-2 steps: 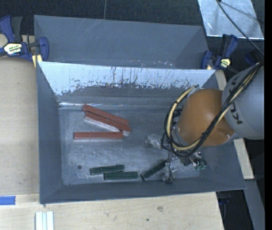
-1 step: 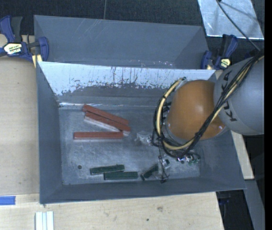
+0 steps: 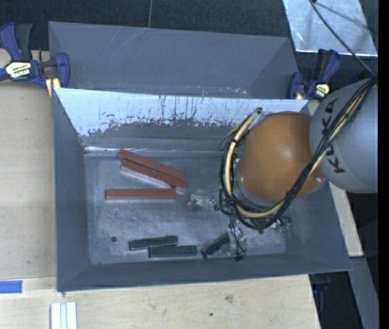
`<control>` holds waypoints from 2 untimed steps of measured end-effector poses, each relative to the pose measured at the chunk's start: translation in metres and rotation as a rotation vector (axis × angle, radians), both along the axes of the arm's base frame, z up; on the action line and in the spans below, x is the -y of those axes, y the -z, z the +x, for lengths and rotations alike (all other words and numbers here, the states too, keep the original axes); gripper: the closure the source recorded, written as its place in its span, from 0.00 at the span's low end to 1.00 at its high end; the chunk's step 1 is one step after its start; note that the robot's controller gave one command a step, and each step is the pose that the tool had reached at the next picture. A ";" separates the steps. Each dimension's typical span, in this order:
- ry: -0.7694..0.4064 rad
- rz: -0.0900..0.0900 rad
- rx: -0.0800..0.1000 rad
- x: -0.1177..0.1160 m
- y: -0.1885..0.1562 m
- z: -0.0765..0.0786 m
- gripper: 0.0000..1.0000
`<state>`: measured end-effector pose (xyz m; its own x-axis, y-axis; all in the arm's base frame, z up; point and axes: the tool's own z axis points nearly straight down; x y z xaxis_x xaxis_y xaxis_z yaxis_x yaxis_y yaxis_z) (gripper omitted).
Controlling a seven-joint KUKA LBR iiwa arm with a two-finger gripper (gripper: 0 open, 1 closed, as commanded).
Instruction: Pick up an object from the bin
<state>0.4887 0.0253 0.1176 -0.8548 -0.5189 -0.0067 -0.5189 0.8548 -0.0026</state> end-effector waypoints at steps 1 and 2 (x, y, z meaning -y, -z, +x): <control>-0.013 0.001 0.010 0.011 0.046 -0.001 0.00; -0.012 0.000 0.003 0.010 0.045 0.001 0.00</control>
Offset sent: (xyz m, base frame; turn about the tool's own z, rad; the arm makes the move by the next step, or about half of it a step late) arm -0.0054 -0.0108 -0.0476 -0.0144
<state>0.4900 0.0150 0.0727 -0.8483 -0.5294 -0.0094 -0.5294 0.8484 -0.0041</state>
